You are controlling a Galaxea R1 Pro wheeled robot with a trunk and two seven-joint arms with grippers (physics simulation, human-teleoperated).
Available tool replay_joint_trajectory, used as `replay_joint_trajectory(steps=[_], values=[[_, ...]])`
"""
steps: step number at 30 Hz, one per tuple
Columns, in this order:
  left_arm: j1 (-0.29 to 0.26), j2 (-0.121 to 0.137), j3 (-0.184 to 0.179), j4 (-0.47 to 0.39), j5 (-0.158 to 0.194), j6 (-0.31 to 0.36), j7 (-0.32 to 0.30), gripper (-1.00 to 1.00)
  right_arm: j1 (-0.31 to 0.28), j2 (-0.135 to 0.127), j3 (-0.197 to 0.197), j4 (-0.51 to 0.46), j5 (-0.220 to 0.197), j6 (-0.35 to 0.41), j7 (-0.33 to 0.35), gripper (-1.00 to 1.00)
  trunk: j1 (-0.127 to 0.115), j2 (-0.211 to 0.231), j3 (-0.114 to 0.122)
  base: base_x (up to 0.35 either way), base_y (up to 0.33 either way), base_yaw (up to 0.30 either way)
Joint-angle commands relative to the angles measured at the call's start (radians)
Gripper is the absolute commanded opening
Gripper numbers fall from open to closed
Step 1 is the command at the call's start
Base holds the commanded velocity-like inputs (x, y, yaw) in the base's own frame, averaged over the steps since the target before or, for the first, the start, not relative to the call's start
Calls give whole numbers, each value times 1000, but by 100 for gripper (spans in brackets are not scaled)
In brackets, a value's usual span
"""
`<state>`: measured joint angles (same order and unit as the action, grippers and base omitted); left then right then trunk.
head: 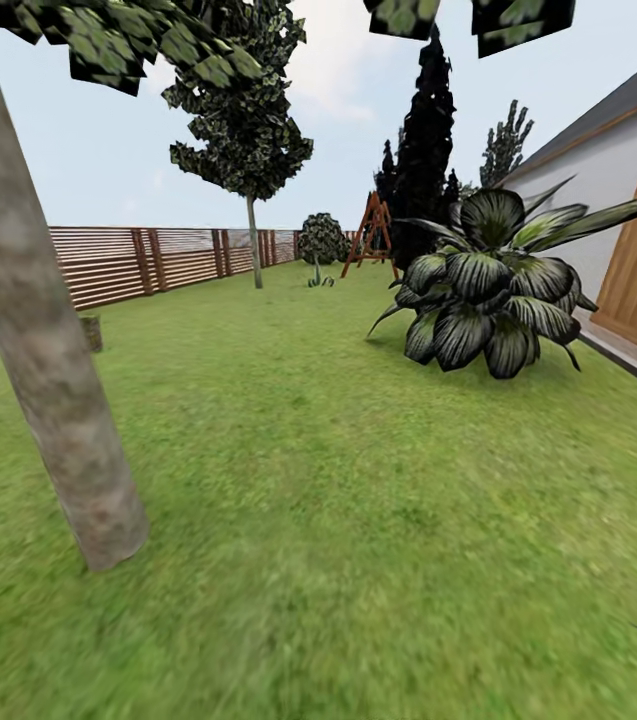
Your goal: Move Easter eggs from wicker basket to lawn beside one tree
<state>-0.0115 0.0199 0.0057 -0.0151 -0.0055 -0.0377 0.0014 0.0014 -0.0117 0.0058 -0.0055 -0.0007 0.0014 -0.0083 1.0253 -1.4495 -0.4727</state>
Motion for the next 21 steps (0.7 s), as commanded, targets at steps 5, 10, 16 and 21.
replay_joint_trajectory(steps=[5, 10, 16, 21], values=[[-1, 0, 0, 1, -1, -4, 0, 100, 0, 4, 2, -1, 6, -1, -1, 100, 0, 0, -4, -81, 39, 274], [-1, 0, 1, 1, -1, -4, 0, 100, 0, 5, 3, 1, 10, 0, -1, 100, 0, 0, -6, -18, 9, 177], [-1, 0, 1, 1, -1, -4, 0, 100, 0, 4, 1, 2, 9, 0, -1, 100, 0, 0, -7, -2, 1, 23], [-1, 1, 1, 1, -1, -8, 0, 100, 0, 4, -1, -1, 6, 0, -1, 100, 0, 0, -7, 0, 0, 4]])
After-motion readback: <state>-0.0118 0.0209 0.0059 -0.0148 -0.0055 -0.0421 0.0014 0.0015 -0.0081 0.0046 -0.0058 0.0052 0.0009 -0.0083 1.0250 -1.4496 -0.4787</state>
